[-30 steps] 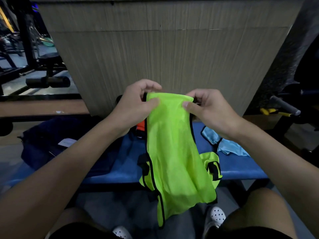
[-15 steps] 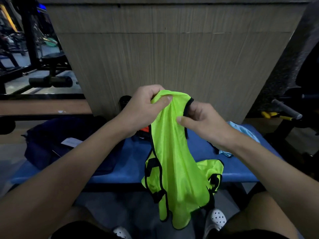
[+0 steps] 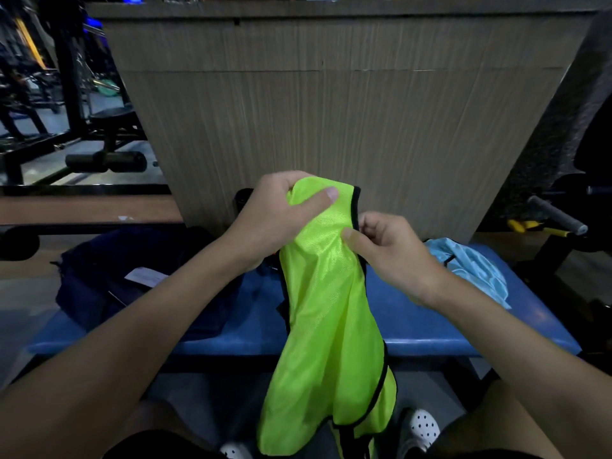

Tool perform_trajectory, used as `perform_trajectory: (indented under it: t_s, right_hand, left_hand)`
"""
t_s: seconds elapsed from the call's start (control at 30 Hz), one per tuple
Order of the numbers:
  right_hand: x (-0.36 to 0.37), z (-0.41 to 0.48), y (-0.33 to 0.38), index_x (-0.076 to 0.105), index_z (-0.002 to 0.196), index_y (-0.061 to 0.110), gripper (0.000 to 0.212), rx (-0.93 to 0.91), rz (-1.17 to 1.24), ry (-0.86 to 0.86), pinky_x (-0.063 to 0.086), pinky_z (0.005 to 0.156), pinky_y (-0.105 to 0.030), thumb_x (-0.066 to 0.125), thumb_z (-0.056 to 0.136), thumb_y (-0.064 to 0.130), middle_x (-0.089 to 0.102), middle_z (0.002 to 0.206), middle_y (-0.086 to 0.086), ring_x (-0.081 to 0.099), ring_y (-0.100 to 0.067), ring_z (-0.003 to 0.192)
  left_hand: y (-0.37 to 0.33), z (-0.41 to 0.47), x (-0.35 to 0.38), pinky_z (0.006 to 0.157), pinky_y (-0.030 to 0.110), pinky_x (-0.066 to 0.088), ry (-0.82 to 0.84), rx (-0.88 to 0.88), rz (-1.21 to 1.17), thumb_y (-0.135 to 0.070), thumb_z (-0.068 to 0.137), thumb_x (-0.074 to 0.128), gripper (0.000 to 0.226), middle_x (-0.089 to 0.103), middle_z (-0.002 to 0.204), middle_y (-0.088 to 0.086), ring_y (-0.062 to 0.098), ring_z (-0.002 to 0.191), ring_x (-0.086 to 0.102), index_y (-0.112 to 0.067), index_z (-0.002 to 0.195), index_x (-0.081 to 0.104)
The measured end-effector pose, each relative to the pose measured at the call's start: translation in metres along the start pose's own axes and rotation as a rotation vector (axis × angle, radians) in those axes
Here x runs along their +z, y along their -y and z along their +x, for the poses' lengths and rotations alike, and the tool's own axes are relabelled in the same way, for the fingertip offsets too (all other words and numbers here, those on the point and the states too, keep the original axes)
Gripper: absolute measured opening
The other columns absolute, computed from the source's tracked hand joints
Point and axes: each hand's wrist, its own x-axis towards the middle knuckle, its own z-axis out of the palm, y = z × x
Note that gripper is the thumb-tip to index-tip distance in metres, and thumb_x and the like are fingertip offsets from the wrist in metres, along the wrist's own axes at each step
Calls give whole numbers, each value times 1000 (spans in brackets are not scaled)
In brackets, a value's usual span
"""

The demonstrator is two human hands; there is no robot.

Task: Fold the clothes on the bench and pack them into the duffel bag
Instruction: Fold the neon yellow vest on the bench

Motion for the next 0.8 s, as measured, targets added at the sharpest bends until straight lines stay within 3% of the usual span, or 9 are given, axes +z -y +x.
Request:
perform_trajectory:
  t_s: [0.07, 0.17, 0.3, 0.4, 0.47, 0.6, 0.7, 0.8]
  right_hand:
    - [0, -1, 0, 57, 84, -3, 44, -2, 1, 13, 44, 62, -51, 63, 83, 41, 56, 77, -33, 49, -20, 71]
    - [-1, -4, -3, 66, 85, 17, 4, 5, 6, 86, 44, 69, -39, 66, 88, 17, 57, 79, -24, 51, -18, 73]
    - [-6, -9, -16, 51, 79, -9, 23, 23, -101, 119, 35, 63, -38, 61, 91, 8, 45, 71, -9, 40, -17, 67]
    - [-12, -13, -22, 53, 84, -9, 16, 50, -77, 99, 38, 65, -37, 60, 93, 2, 47, 74, -9, 43, -17, 69]
    - [-14, -15, -22, 56, 87, -7, 15, 43, -47, 112, 41, 67, -36, 64, 91, 4, 51, 78, -9, 47, -17, 72]
    - [-15, -14, -24, 57, 85, -6, 22, 26, -28, 91, 43, 66, -39, 71, 87, 10, 54, 77, -12, 48, -19, 71]
    - [-16, -13, -23, 55, 79, 0, 21, -25, -36, 48, 43, 61, -40, 72, 85, 10, 53, 72, -9, 47, -17, 67]
    - [-17, -12, -19, 52, 75, 3, 22, -69, -90, 35, 39, 58, -28, 72, 85, 4, 48, 67, -2, 43, -10, 62]
  left_hand:
    - [-2, -1, 2, 54, 41, 45, 4, 19, -22, -23, 94, 69, 35, 62, 71, 21, 23, 63, 56, 11, 85, 64]
    - [-4, 1, 3, 56, 30, 42, -61, 60, 7, -22, 97, 65, 36, 54, 69, 11, 17, 62, 51, 10, 82, 59]
    - [-5, 9, -1, 57, 27, 43, -171, -2, 38, -22, 99, 61, 25, 53, 71, 2, 11, 62, 51, -2, 83, 59]
    - [-5, 12, -2, 59, 22, 48, -221, -71, 10, -18, 97, 62, 7, 59, 78, -4, 4, 65, 56, -15, 91, 64]
    - [-6, 12, 1, 64, 20, 48, -206, -110, -2, -17, 98, 58, 11, 63, 83, -9, 3, 72, 59, -19, 93, 67]
    - [-19, 7, 3, 61, 16, 50, -9, -225, -204, -40, 96, 49, 31, 64, 74, -11, -1, 67, 61, -16, 95, 70]
    - [-19, 3, 6, 73, 24, 52, 223, -34, 136, -53, 82, 69, 39, 73, 90, 3, 7, 80, 66, -17, 98, 72]
    - [-13, 1, 15, 56, 35, 43, 315, 22, 326, -36, 82, 79, 26, 62, 64, 6, 13, 58, 53, -12, 78, 70]
